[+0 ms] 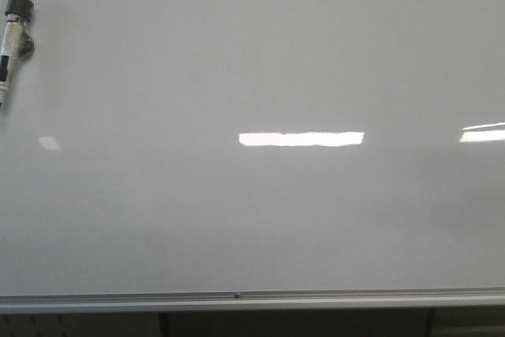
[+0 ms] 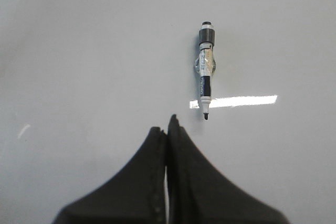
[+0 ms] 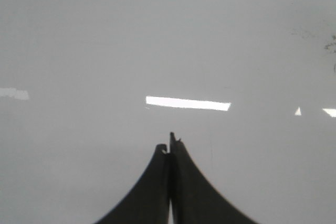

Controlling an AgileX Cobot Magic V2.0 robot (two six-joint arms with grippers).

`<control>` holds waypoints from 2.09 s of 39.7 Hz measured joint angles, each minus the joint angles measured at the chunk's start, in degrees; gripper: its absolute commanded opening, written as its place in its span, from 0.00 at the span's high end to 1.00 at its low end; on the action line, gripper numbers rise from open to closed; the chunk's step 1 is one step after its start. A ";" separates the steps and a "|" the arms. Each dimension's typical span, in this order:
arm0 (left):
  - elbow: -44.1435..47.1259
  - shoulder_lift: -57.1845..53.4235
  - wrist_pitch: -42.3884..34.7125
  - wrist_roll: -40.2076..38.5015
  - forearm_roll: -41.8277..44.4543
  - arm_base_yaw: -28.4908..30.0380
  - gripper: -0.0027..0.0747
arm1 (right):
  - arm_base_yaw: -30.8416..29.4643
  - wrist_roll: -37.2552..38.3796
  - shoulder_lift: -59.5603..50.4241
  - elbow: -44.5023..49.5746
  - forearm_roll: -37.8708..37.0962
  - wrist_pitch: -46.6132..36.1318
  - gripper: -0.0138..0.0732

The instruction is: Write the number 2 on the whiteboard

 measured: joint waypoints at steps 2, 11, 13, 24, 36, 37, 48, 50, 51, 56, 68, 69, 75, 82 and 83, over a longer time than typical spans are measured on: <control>0.00 0.00 0.00 0.00 0.00 0.00 0.99 | 0.00 0.00 0.00 0.00 0.00 0.00 0.92; 0.00 0.00 0.00 0.00 0.00 0.00 0.99 | 0.00 0.00 0.00 0.00 0.00 0.00 0.92; 0.00 0.00 0.00 0.00 0.00 0.00 0.99 | 0.00 0.00 0.00 0.00 0.00 0.00 0.92; 0.00 0.00 0.00 0.00 0.00 0.00 0.99 | 0.00 0.00 0.00 0.00 0.00 0.00 0.92; 0.00 0.00 -0.27 0.00 0.00 0.00 0.99 | 0.00 0.00 0.00 0.07 0.00 -1.24 0.92; 0.00 0.00 -0.62 0.00 0.00 0.00 0.99 | 0.00 0.00 0.00 0.07 0.00 -1.24 0.92; -4.25 0.00 -1.21 0.00 -0.93 0.00 0.99 | 0.00 0.00 0.00 -6.82 1.37 7.03 0.92; -6.78 0.00 -0.03 0.00 -1.05 0.00 0.99 | 0.00 0.00 0.00 -9.11 1.46 8.18 0.92; -8.66 0.00 0.66 0.00 -1.05 0.00 0.99 | 0.00 0.00 0.00 -10.63 1.46 8.78 0.92; -17.39 0.70 6.05 0.00 -1.05 0.00 0.99 | 0.00 0.00 0.67 -16.98 1.46 11.31 0.92; -35.53 11.09 18.41 0.00 -1.05 0.00 0.99 | 0.00 0.00 12.78 -30.83 1.46 17.94 0.92; -36.66 11.90 19.03 0.00 -1.05 0.00 0.99 | 0.00 0.00 13.76 -31.81 1.46 18.39 0.92; -39.73 16.88 22.01 0.00 -1.05 0.00 0.99 | 0.00 0.00 20.30 -35.23 1.46 19.41 0.92; -39.82 21.31 25.45 0.00 -1.05 0.00 0.99 | 0.00 0.00 26.20 -35.51 1.46 20.71 0.92; -39.82 21.81 25.89 0.00 -1.05 0.00 0.99 | 0.00 0.00 26.81 -35.51 1.46 20.85 0.92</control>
